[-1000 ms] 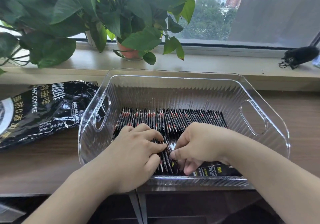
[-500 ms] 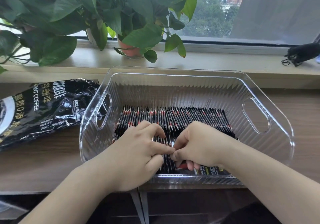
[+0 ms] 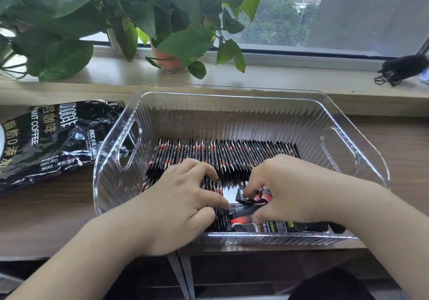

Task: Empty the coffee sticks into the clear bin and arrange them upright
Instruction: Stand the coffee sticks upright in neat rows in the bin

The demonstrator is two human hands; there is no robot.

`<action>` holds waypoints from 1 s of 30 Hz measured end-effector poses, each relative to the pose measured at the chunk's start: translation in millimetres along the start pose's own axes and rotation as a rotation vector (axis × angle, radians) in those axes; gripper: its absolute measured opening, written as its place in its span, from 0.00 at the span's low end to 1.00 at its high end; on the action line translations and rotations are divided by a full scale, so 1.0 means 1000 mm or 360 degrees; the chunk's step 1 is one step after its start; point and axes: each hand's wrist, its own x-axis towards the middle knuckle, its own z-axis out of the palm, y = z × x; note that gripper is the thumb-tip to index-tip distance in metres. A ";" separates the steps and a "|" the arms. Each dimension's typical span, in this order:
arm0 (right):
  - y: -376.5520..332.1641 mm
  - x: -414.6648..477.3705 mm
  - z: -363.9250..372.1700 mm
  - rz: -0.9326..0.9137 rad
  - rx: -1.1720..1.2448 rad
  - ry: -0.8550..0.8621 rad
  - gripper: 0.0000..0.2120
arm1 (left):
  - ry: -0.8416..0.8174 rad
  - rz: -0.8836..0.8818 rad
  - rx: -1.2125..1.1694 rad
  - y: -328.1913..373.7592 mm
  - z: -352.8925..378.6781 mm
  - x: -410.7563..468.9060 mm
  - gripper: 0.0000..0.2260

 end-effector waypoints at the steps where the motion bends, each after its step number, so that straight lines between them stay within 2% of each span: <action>1: -0.002 0.001 0.002 -0.0032 -0.0042 -0.0038 0.23 | -0.0001 -0.0002 -0.0003 0.000 0.000 0.000 0.31; 5: -0.009 0.009 0.013 -0.0086 -0.0173 -0.0146 0.24 | 0.0006 0.0001 0.0024 -0.001 0.002 0.001 0.30; 14: -0.002 0.010 0.007 0.0081 -0.0287 -0.0208 0.19 | 0.0036 -0.0018 0.0031 0.000 0.003 0.002 0.29; 22: 0.010 0.002 0.004 0.0081 -0.0334 -0.0099 0.11 | 0.0065 -0.0001 0.0037 0.002 0.003 0.001 0.29; 25: 0.009 -0.001 0.002 0.0072 -0.0333 -0.0104 0.17 | 0.0066 -0.0009 0.0010 0.002 0.003 0.000 0.30; 28: 0.010 -0.004 -0.006 0.0054 -0.0151 -0.0165 0.27 | 0.0079 0.0001 0.0014 0.002 0.003 0.000 0.29; 30: 0.009 -0.001 -0.005 0.0036 -0.0048 -0.0211 0.29 | 0.0086 -0.0002 0.0010 0.001 0.003 0.000 0.29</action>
